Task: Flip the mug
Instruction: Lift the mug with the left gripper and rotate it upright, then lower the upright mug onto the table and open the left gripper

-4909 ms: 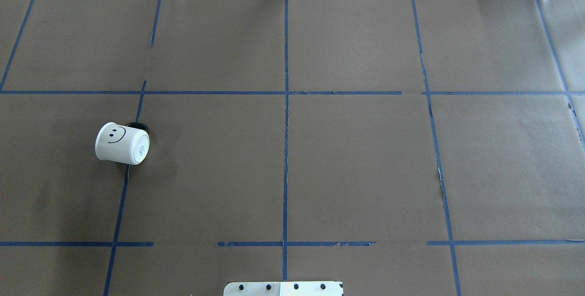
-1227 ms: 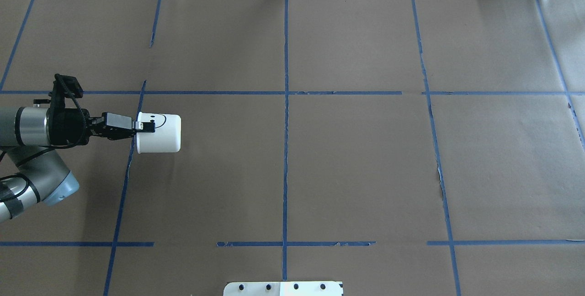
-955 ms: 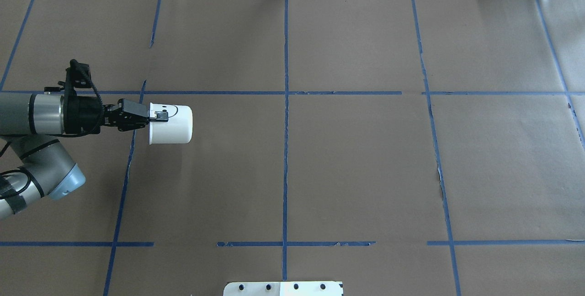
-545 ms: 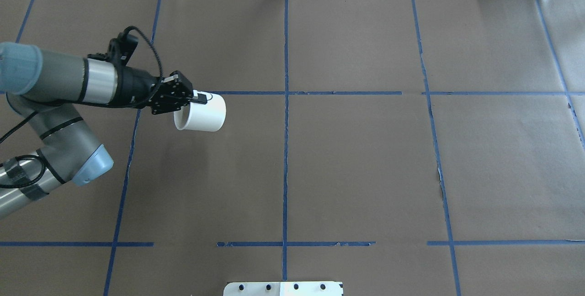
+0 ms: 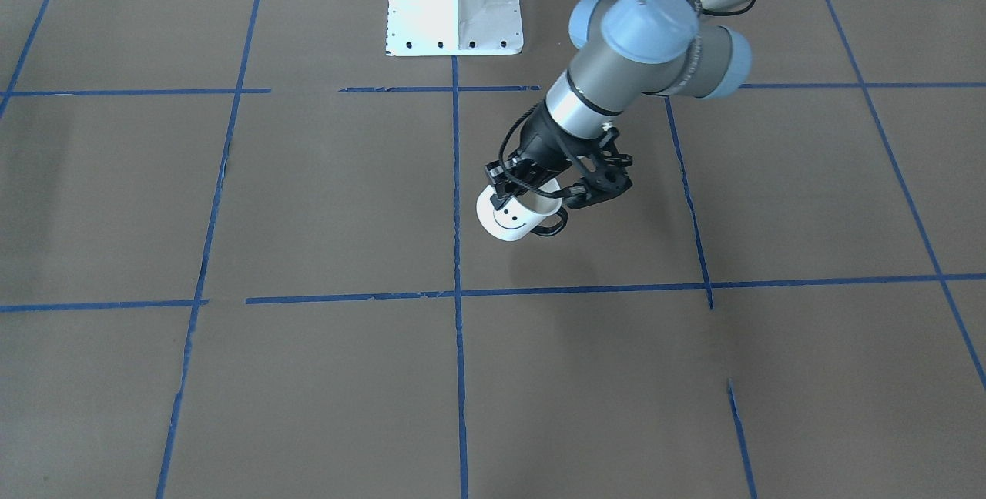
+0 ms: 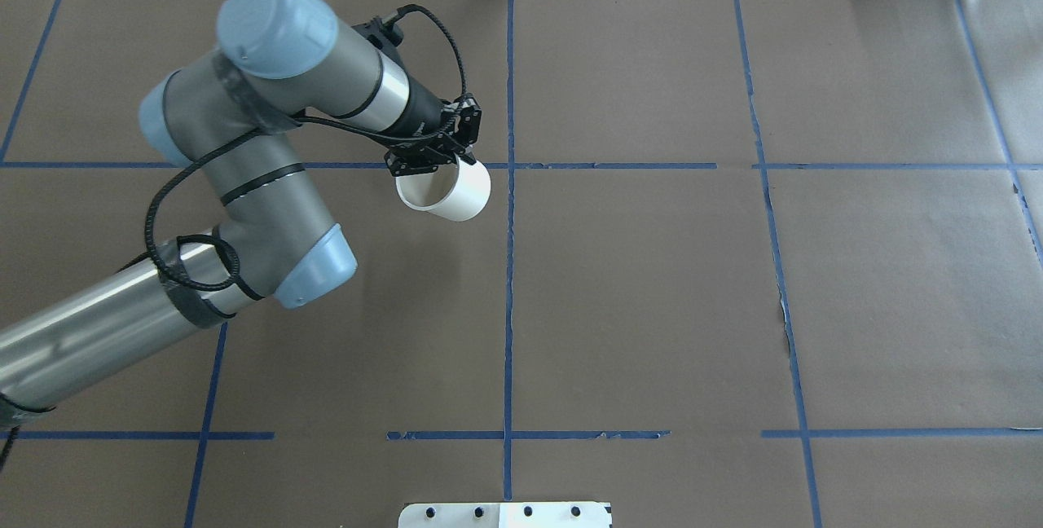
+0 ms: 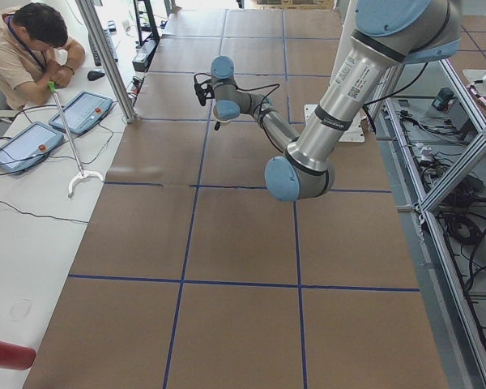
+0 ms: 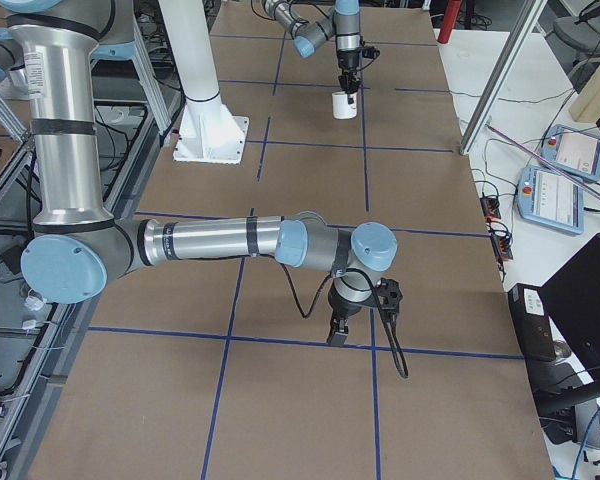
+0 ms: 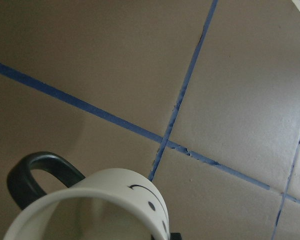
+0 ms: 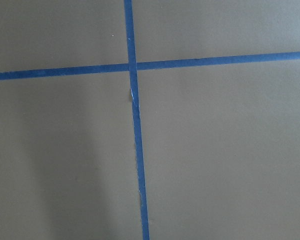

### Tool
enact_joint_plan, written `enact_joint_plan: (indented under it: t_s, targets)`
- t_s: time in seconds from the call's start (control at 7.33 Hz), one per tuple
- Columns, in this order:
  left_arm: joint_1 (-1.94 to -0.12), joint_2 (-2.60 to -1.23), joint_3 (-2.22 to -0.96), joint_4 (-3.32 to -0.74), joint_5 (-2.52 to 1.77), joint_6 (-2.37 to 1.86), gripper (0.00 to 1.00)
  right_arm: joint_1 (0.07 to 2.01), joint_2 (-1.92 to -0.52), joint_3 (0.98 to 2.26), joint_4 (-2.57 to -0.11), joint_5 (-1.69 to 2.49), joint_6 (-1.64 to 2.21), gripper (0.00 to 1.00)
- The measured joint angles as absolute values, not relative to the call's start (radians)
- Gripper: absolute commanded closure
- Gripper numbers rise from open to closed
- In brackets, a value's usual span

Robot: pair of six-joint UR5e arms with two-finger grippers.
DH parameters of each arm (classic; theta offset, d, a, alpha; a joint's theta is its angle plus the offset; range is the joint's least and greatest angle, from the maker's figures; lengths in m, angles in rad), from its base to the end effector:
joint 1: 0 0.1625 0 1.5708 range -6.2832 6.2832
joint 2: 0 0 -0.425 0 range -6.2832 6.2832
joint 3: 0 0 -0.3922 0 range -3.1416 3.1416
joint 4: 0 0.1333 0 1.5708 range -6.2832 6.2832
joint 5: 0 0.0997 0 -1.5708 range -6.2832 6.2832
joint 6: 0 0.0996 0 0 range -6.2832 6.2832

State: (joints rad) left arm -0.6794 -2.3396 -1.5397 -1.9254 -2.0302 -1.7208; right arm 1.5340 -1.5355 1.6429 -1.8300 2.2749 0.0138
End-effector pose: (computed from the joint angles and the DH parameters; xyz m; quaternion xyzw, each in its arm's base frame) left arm 0.4970 -0.5160 0.1568 -0.0555 0.5390 -0.2270 0.8092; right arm 0.0507 -0.4942 0.6353 -0.0799 -0.3419 0.0154 0.9362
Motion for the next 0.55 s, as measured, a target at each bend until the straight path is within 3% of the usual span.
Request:
enact_joint_plan:
  t_s: [0.27, 0.55]
  targets:
    - [-0.604, -2.481, -1.395, -1.76, -1.904, -1.685, 1.0, 1.534, -1.536, 1.643, -1.83, 2.275, 0.014, 0.0]
    - [-0.547, -2.539, -1.324, -1.694, -1.886, -1.627, 1.0, 1.534, -1.536, 1.643, -1.83, 2.275, 0.014, 0.0]
